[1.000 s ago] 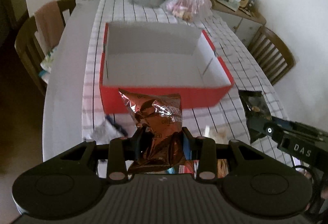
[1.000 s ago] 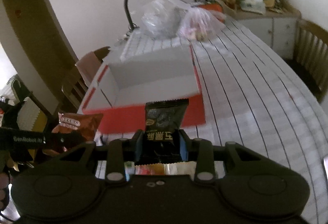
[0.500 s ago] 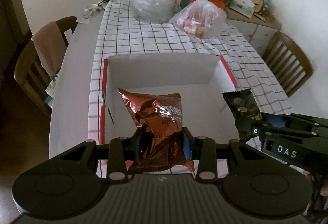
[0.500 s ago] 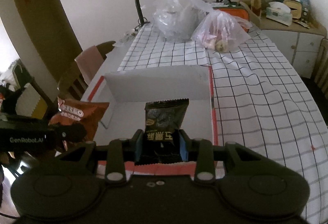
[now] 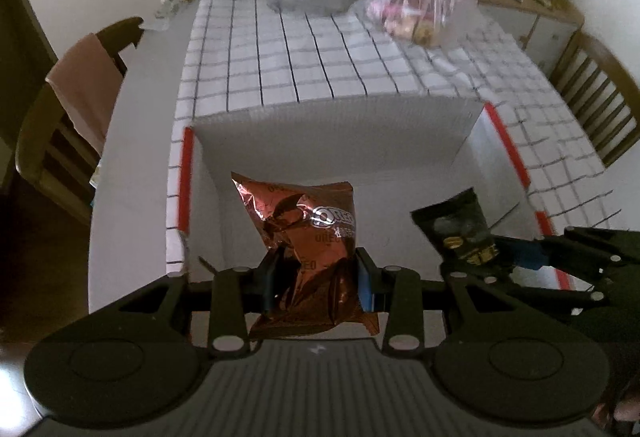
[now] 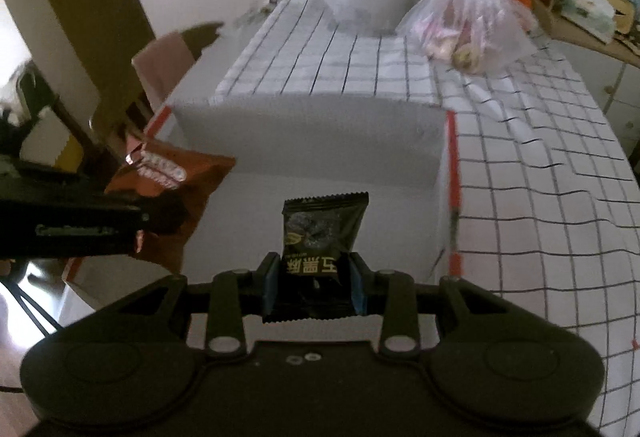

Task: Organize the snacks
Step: 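Carry foil bag and chocolate packet over the red box with both tools, then open both tools to drop the packets into the box, withdraw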

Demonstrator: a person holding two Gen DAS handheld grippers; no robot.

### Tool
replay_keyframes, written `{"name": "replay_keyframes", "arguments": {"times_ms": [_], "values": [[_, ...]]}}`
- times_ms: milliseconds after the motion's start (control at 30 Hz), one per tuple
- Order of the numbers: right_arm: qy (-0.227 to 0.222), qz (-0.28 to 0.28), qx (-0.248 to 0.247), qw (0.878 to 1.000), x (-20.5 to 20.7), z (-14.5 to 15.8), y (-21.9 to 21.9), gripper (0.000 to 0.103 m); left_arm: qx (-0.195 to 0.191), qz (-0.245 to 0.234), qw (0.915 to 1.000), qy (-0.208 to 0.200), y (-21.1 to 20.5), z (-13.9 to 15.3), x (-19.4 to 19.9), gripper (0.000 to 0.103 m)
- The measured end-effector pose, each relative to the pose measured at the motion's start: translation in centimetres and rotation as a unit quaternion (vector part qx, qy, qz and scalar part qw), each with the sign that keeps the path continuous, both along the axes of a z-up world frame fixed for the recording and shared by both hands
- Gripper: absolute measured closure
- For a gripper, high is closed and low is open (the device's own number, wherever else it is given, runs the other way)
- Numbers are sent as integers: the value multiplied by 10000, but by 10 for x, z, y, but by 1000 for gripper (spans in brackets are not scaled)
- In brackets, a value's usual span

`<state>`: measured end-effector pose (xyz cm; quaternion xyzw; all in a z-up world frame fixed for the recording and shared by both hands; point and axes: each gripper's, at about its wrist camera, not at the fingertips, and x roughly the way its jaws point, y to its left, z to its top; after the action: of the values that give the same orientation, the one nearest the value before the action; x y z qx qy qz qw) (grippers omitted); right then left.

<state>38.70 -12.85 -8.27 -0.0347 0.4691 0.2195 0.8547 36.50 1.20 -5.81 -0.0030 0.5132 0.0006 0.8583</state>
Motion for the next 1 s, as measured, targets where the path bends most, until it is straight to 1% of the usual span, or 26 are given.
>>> {"name": "replay_keyframes", "arguments": {"times_ms": [100, 333, 433, 533, 667, 733, 767, 800, 1000], "values": [[103, 143, -132, 9998, 3, -12, 6, 69, 111, -42, 9998, 189, -4, -15, 8, 66], [307, 366, -331, 9983, 5, -31, 16, 69, 235, -16, 9980, 587, -6, -44, 15, 66], [361, 414, -366, 9978, 3, -36, 18, 69, 256, -18, 9970, 731, -7, -53, 16, 65], [386, 416, -411, 9975, 3, -39, 18, 68, 265, -25, 9966, 779, -8, -58, 15, 65], [367, 398, -425, 9976, 2, -40, 18, 67, 211, -20, 9967, 790, -8, -59, 12, 64], [334, 372, -433, 9978, 0, -40, 17, 65, 204, -9, 9971, 736, -8, -56, 10, 58], [333, 355, -417, 9979, 0, -39, 16, 63, 186, 18, 9973, 704, -7, -55, 9, 51], [337, 332, -396, 9981, -1, -38, 14, 62, 153, 38, 9976, 675, -5, -53, 8, 48], [211, 209, -253, 9992, -10, -23, 6, 52, -8, 78, 9991, 424, 0, -36, -6, 48]]}}
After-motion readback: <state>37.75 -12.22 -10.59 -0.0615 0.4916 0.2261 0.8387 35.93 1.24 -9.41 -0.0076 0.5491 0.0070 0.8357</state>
